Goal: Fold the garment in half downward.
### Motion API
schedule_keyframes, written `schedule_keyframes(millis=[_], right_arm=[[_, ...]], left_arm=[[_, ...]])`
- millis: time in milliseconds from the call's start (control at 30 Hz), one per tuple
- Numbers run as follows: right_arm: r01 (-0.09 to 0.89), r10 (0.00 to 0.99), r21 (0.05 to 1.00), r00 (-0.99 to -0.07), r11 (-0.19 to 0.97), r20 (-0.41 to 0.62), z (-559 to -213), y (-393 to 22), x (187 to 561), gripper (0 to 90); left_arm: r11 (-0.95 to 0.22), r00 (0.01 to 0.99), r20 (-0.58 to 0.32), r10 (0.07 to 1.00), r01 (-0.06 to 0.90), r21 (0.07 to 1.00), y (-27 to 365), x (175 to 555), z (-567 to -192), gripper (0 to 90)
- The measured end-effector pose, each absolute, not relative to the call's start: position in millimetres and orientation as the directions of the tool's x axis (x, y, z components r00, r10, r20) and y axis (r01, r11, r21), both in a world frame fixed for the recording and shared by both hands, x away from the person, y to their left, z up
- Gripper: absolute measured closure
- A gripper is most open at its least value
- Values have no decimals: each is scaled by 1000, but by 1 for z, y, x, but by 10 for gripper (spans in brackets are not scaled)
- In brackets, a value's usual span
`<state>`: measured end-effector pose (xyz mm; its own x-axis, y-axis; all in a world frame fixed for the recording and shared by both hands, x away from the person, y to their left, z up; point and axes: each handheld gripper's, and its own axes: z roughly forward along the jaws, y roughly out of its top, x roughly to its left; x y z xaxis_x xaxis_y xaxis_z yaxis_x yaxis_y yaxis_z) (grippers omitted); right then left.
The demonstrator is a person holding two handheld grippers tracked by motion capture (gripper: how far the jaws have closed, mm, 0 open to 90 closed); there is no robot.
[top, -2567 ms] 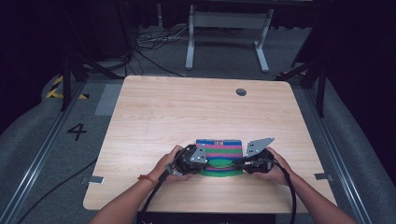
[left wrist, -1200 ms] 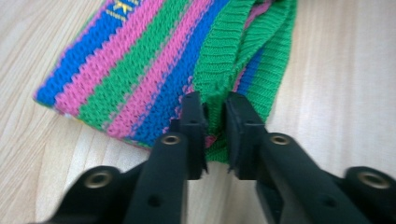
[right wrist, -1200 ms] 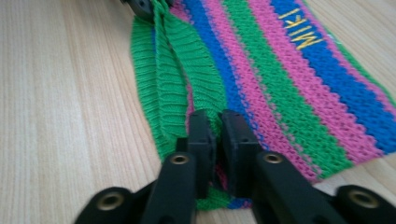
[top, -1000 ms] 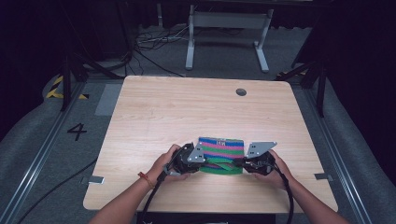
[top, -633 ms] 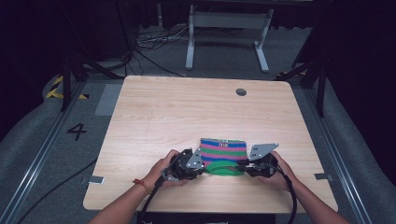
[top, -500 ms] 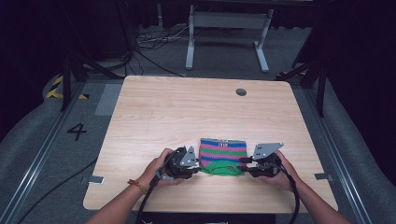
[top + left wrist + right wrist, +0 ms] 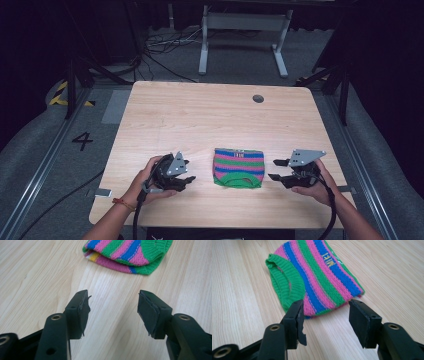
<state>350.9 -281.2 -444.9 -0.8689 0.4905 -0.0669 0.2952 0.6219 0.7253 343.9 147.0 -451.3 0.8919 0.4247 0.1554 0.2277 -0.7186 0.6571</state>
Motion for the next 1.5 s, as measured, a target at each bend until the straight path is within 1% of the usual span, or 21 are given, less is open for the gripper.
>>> schedule_keyframes(millis=[100, 200, 233, 500, 567, 733, 867, 1000, 1100, 1233, 1500], right_arm=[[294, 506, 707, -856, 643, -104, -447, -290, 347, 412], [296, 511, 696, -851, 655, -119, -449, -295, 344, 393], [295, 518, 688, -845, 663, -136, -451, -300, 343, 372], [321, 554, 678, -819, 662, -153, -458, -319, 339, 326], [338, 575, 679, -804, 652, -152, -461, -325, 338, 307], [376, 618, 682, -773, 628, -142, -468, -341, 336, 276], [409, 659, 694, -742, 592, -125, -473, -354, 333, 260], [420, 677, 704, -727, 572, -116, -477, -362, 330, 242], [456, 713, 706, -695, 542, -99, -484, -373, 325, 219], [475, 734, 706, -673, 525, -92, -489, -382, 320, 197], [516, 775, 709, -628, 481, -69, -500, -397, 309, 185]], left_arm=[[-732, 885, 168, 435, 239, 637, 156, 342, -454, 358], [-731, 876, 162, 455, 263, 630, 165, 340, -455, 341], [-731, 871, 163, 464, 272, 626, 169, 338, -456, 325], [-718, 841, 159, 517, 325, 615, 191, 336, -461, 266], [-715, 839, 155, 521, 330, 617, 195, 335, -463, 236], [-718, 832, 159, 532, 344, 605, 207, 332, -471, 236], [-698, 827, 131, 547, 364, 616, 218, 329, -475, 230], [-688, 824, 118, 554, 373, 622, 223, 325, -478, 218], [-668, 816, 103, 569, 386, 636, 228, 322, -480, 212], [-642, 794, 92, 601, 411, 647, 236, 319, -484, 207], [-580, 761, 42, 648, 457, 674, 253, 317, -486, 196]])
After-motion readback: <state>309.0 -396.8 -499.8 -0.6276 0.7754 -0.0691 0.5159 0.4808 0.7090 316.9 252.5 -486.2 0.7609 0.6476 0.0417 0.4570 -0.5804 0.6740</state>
